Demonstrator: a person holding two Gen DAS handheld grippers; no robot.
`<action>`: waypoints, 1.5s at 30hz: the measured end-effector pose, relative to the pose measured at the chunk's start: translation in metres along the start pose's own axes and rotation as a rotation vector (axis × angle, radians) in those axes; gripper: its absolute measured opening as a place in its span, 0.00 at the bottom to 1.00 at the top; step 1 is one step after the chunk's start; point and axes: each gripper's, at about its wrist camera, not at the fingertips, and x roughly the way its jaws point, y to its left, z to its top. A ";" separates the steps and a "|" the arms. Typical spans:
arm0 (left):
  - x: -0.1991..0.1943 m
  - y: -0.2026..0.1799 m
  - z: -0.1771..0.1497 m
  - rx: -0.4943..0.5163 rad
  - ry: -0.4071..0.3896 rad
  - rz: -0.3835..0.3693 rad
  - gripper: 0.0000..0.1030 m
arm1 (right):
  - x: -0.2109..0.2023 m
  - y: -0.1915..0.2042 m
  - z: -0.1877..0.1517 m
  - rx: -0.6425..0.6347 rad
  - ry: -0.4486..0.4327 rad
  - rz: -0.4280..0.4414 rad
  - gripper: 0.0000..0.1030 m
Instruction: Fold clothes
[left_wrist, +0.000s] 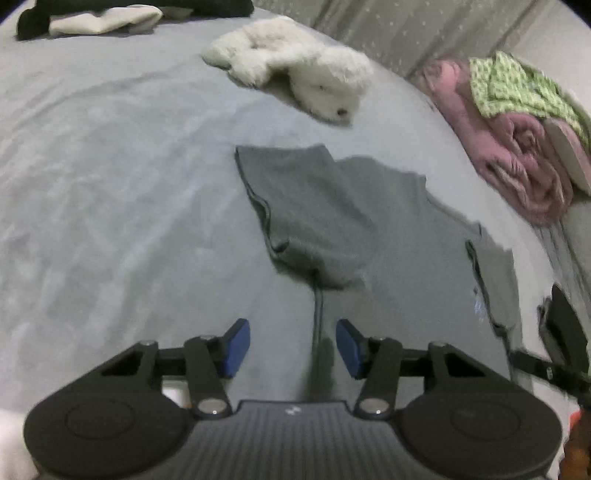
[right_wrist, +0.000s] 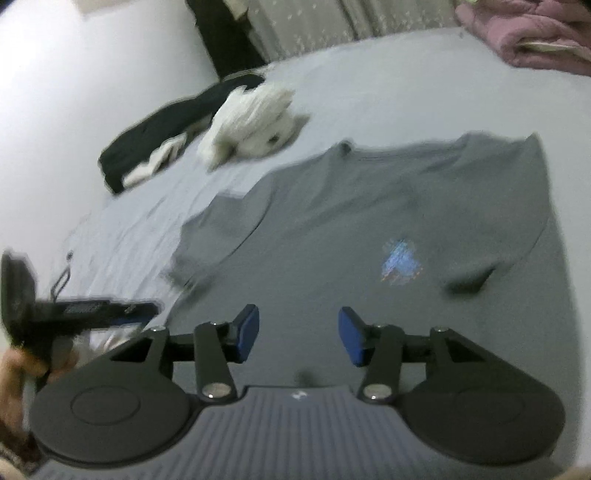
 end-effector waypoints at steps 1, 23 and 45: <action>0.001 -0.001 -0.002 0.005 0.005 0.000 0.50 | -0.002 0.012 -0.008 -0.012 0.014 0.004 0.51; -0.042 0.024 -0.004 -0.189 -0.111 -0.057 0.45 | 0.033 0.125 -0.016 -0.254 0.030 -0.012 0.51; -0.028 0.053 0.004 -0.213 -0.070 0.054 0.40 | 0.220 0.163 0.065 -0.452 0.123 -0.082 0.48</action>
